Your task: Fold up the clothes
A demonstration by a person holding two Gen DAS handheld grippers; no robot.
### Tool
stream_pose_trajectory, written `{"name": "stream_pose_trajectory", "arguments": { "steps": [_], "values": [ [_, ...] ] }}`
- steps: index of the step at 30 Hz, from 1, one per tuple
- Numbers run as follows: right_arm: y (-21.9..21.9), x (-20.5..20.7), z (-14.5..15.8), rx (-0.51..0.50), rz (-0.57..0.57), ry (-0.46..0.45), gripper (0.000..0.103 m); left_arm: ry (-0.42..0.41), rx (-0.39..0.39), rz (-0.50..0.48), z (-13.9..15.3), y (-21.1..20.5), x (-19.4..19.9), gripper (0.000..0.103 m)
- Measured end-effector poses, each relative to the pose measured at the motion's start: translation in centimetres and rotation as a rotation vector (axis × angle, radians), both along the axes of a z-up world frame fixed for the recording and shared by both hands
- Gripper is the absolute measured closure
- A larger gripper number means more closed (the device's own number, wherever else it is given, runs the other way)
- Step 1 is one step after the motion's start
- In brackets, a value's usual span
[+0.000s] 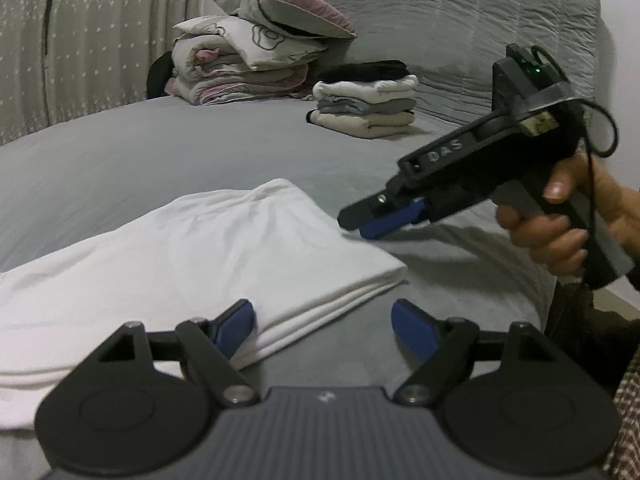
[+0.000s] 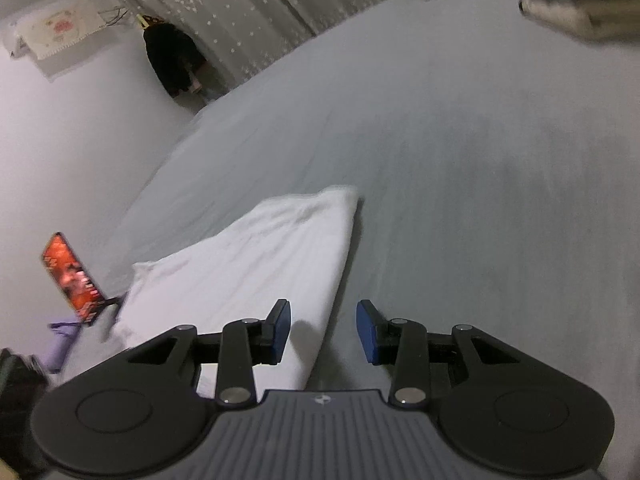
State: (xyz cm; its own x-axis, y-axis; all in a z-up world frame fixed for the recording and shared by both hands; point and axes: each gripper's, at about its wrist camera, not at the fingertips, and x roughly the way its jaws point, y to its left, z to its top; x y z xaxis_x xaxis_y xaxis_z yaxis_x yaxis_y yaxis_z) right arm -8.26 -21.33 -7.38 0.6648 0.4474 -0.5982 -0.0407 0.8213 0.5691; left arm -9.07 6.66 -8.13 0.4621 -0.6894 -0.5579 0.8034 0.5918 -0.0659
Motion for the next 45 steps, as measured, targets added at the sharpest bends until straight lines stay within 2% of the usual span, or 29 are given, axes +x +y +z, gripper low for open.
{"name": "stream_pose_trajectory", "arguments": {
  "steps": [12, 14, 15, 17, 22, 24, 27, 30, 32, 34, 36, 39, 45],
  "values": [
    [1.1, -1.4, 0.2, 0.023, 0.045, 0.051, 0.066, -0.031, 0.003, -0.033, 0.1, -1.4, -0.3, 0.023],
    [1.5, -1.4, 0.3, 0.015, 0.059, 0.060, 0.081, -0.036, 0.003, -0.038, 0.1, -1.6, -0.4, 0.024],
    [1.6, -1.3, 0.3, 0.018, 0.068, 0.074, 0.093, -0.038, 0.003, -0.041, 0.1, -1.7, -0.4, 0.025],
    [1.5, -1.3, 0.4, 0.040, 0.066, 0.089, 0.093, -0.043, 0.003, -0.046, 0.1, -1.9, -0.4, 0.029],
    [0.7, -1.3, 1.5, 0.116, 0.067, 0.087, 0.094, -0.095, 0.029, -0.078, 0.2, -3.7, -0.8, 0.031],
    [0.8, -1.1, 1.8, 0.126, 0.078, 0.086, 0.094, -0.130, 0.056, -0.067, 0.1, -4.7, -1.0, 0.036],
    [1.0, -0.8, 2.2, 0.127, 0.097, 0.084, 0.094, -0.168, 0.118, -0.031, -0.2, -6.4, -1.0, 0.048],
    [1.0, -0.6, 2.2, 0.114, 0.107, 0.082, 0.094, -0.177, 0.149, -0.005, -0.6, -7.2, -0.9, 0.065],
    [1.0, -0.2, 1.9, 0.084, 0.107, 0.082, 0.093, -0.167, 0.150, 0.015, -0.6, -7.3, -0.6, 0.082],
    [0.8, 0.4, 1.3, 0.036, 0.078, 0.092, 0.078, -0.154, 0.144, 0.039, -0.6, -7.3, -0.4, 0.089],
    [0.2, 1.1, 0.7, 0.039, 0.055, 0.102, 0.066, -0.123, 0.115, 0.066, -0.5, -6.8, 0.0, 0.091],
    [-0.1, 2.6, 0.0, 0.059, 0.035, 0.086, 0.066, -0.077, 0.084, 0.088, -0.4, -6.3, 0.6, 0.092],
    [0.6, 5.4, -0.4, 0.021, -0.010, 0.011, 0.068, -0.052, 0.073, 0.099, -0.1, -6.1, 0.9, 0.092]
  ]
}}
